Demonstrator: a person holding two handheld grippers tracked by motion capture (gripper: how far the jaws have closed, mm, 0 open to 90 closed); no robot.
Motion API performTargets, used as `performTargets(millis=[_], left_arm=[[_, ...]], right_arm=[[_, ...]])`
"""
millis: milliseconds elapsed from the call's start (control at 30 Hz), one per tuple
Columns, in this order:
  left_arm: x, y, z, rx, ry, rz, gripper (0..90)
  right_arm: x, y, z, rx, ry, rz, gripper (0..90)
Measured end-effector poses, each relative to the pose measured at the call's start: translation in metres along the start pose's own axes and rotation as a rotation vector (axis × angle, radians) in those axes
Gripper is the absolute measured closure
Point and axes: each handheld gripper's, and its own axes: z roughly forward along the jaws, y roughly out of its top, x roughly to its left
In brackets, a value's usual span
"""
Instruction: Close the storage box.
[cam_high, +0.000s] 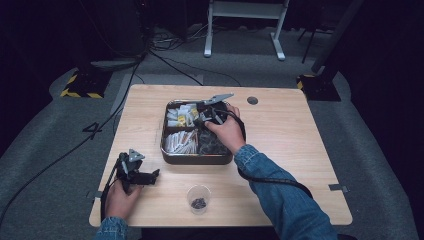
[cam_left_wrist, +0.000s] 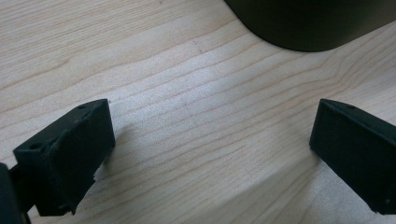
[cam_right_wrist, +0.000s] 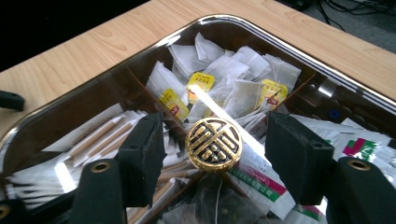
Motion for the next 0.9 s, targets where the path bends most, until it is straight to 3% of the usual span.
performTargets(millis=[200, 433, 900], left_arm=[[0.0, 0.0, 0.0, 0.0, 0.0, 0.001, 0.4], [0.0, 0.0, 0.0, 0.002, -0.002, 0.002, 0.4], [0.001, 0.0, 0.0, 0.0, -0.006, 0.002, 0.3]], right_arm=[[0.0, 0.001, -0.021, -0.028, 0.018, -0.002, 37.6], [-0.003, -0.002, -0.062, -0.089, 0.05, -0.015, 36.7], [-0.018, -0.028, -0.13, -0.12, 0.039, -0.031, 35.1]])
